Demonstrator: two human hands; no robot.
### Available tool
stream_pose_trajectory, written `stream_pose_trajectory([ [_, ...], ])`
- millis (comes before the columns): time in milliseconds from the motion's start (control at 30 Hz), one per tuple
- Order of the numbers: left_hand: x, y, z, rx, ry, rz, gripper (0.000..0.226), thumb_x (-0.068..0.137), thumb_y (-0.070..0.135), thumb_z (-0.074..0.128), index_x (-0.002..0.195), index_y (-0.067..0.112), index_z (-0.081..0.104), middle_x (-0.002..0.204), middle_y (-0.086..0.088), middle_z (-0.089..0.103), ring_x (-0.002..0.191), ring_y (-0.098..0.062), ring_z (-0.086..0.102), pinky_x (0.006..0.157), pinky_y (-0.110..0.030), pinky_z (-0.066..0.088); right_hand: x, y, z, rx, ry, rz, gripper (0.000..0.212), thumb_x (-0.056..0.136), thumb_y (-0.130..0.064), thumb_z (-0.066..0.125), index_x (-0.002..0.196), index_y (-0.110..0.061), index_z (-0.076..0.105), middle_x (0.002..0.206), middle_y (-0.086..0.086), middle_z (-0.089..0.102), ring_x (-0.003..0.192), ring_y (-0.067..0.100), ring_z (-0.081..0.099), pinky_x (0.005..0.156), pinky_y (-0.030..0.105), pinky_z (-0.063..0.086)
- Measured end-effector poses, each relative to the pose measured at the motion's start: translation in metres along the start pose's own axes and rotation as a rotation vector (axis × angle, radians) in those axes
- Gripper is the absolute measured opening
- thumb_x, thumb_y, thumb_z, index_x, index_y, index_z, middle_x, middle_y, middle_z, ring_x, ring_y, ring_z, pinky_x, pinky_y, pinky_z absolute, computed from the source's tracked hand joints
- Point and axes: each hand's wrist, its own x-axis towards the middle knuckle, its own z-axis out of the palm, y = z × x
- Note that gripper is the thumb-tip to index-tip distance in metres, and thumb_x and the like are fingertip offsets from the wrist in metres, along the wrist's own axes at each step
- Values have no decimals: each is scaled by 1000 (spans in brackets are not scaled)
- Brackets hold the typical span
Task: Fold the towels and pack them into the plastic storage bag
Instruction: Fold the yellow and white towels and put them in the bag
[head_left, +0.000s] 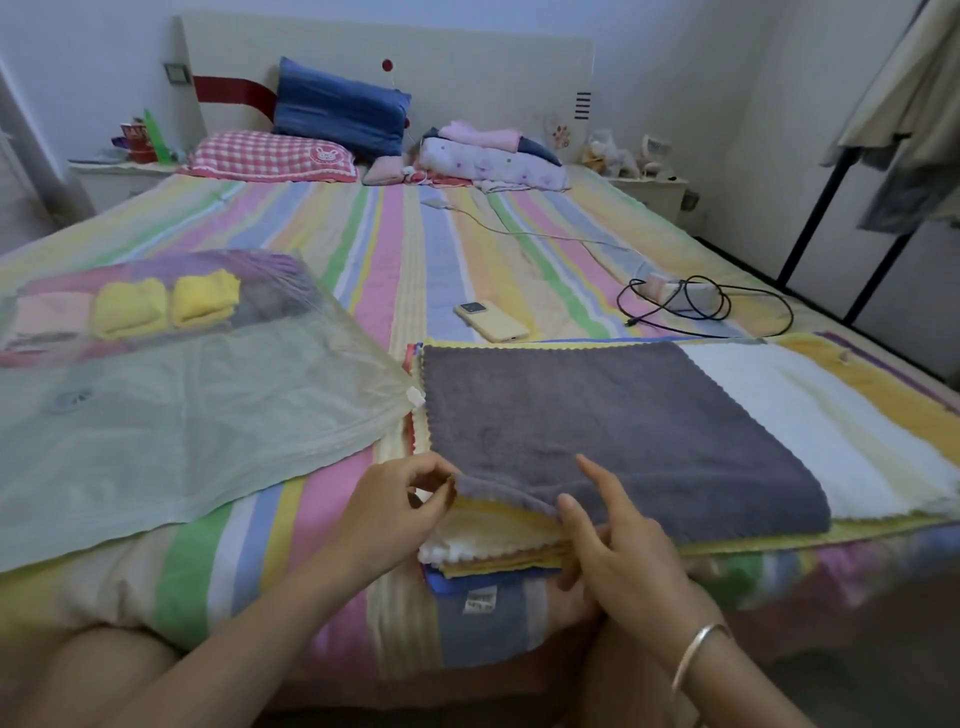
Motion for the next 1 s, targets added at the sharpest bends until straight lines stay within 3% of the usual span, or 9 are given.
stream_pose_trajectory([
  [100, -2, 0, 0, -1, 22, -1, 24, 86, 4, 63, 84, 26, 72, 78, 15, 70, 77, -5, 67, 68, -23, 54, 0, 22, -15, 156, 39, 190, 62, 94, -50, 44, 146, -50, 11, 60, 2, 67, 58, 19, 65, 65, 35, 55],
  [233, 0, -4, 2, -51, 61, 0, 28, 86, 0, 63, 82, 26, 71, 77, 12, 72, 76, -3, 68, 69, -24, 55, -8, 43, -34, 357, 100, 384, 66, 89, -57, 48, 139, -63, 6, 91, 18, 70, 67, 38, 69, 62, 49, 58],
  [333, 0, -7, 4, -89, 77, -12, 30, 87, -2, 63, 80, 26, 71, 73, 12, 71, 71, -1, 67, 65, -16, 50, -10, 49, -44, 537, 221, 443, 65, 97, -34, 50, 146, -51, 11, 85, 30, 64, 53, 33, 63, 46, 35, 51],
  [433, 0, -9, 6, -107, 79, -22, 30, 87, 0, 64, 78, 28, 71, 74, 10, 72, 70, -1, 67, 63, -13, 48, -5, 55, -55, 579, 387, 431, 56, 98, -26, 51, 146, -42, 26, 89, 18, 59, 55, 25, 56, 48, 33, 49],
  [500, -1, -10, 6, -113, 78, -29, 32, 87, 1, 64, 80, 31, 71, 75, 9, 72, 70, -1, 67, 63, -14, 49, 4, 63, -64, 521, 437, 444, 48, 98, -28, 50, 144, -35, 36, 112, 14, 58, 70, 22, 58, 60, 34, 50],
  [600, -4, -9, 6, -72, 61, -17, 35, 86, -2, 64, 81, 32, 71, 78, 9, 72, 76, -4, 68, 67, -21, 54, 17, 77, -76, 322, 518, 472, 47, 97, -28, 51, 142, -20, 42, 139, 8, 47, 118, 28, 51, 96, 41, 43],
  [700, -7, -4, 6, 21, 30, 59, 38, 81, -2, 61, 90, 34, 70, 88, 15, 71, 84, -6, 67, 70, -22, 53, 24, 75, -80, -126, 492, 459, 58, 93, -28, 53, 145, -10, 36, 143, 18, 38, 126, 36, 42, 98, 45, 39],
  [833, -11, 0, 5, 140, -33, 232, 47, 65, 4, 53, 92, 38, 70, 98, 22, 68, 102, -2, 61, 87, -19, 47, 26, 50, -58, -668, 539, 78, 60, 85, -26, 56, 139, -2, 43, 127, 21, 53, 114, 39, 51, 85, 44, 47],
  [1000, -15, -8, 6, 139, -68, 305, 51, 52, 1, 55, 88, 32, 72, 105, 20, 66, 114, -3, 54, 97, -13, 39, 14, 6, 3, -646, 245, -528, 51, 85, -38, 46, 128, -13, 59, 135, 6, 56, 129, 27, 48, 99, 40, 42],
])
